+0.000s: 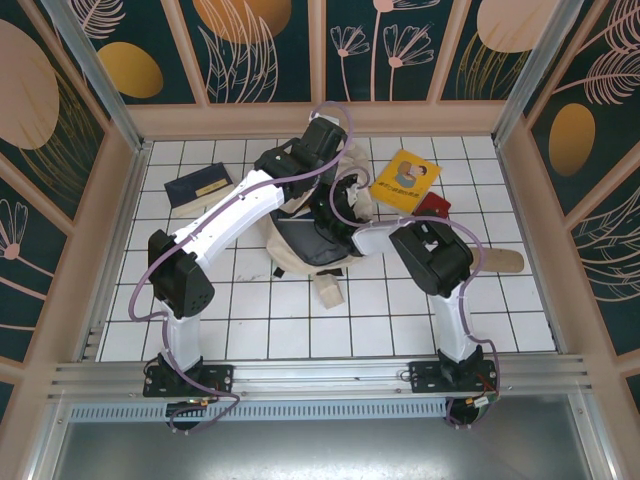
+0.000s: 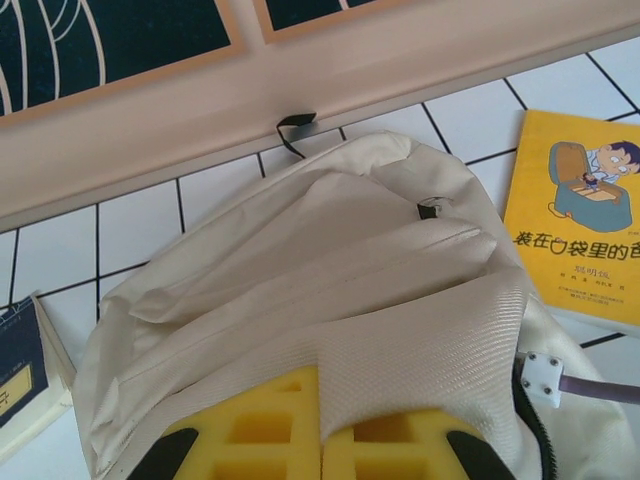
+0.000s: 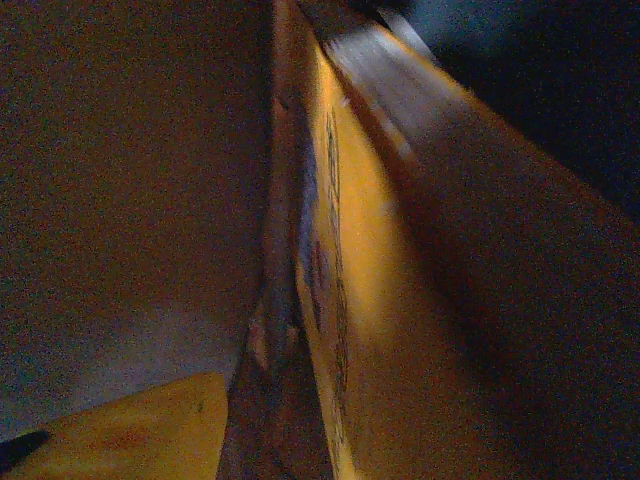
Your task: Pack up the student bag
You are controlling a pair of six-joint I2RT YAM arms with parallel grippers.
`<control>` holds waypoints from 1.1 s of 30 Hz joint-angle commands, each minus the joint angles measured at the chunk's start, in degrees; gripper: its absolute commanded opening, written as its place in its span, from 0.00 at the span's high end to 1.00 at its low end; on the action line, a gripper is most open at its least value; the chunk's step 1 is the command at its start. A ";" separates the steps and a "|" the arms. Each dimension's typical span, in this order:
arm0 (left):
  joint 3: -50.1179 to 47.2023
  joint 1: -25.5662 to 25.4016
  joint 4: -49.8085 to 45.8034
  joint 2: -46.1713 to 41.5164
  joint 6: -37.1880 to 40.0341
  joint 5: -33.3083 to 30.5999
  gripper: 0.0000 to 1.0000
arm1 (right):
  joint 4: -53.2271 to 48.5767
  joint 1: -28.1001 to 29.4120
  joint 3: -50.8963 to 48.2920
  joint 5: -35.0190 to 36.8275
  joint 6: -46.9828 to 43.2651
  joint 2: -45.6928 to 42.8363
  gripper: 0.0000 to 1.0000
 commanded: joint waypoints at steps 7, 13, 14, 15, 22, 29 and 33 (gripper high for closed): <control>1.83 -0.20 2.23 -2.43 -6.31 -1.58 1.00 | -10.38 -3.20 -5.77 -15.55 3.69 -11.62 0.25; 2.15 -0.12 2.22 -1.80 -6.47 -1.32 1.00 | -15.28 -3.18 -9.37 -19.97 0.63 -16.54 0.19; 2.14 -0.13 2.25 -1.75 -6.42 -1.26 1.00 | -15.28 -3.08 -10.42 -20.15 0.66 -17.51 0.19; 2.06 -0.07 2.37 -1.68 -6.49 -1.26 1.00 | -15.61 -3.08 -11.32 -20.39 0.36 -18.52 0.18; 1.83 0.14 2.28 -1.35 -6.61 -0.78 0.97 | -21.64 -2.13 -16.14 -20.69 -3.66 -26.67 0.18; -1.18 0.76 0.88 -4.27 -9.20 6.08 0.40 | -36.69 -2.28 -20.56 -11.89 -8.12 -37.54 0.19; -6.92 1.16 3.55 -9.49 -9.59 11.66 0.27 | -47.83 -2.64 -22.02 -1.88 -8.95 -44.07 0.20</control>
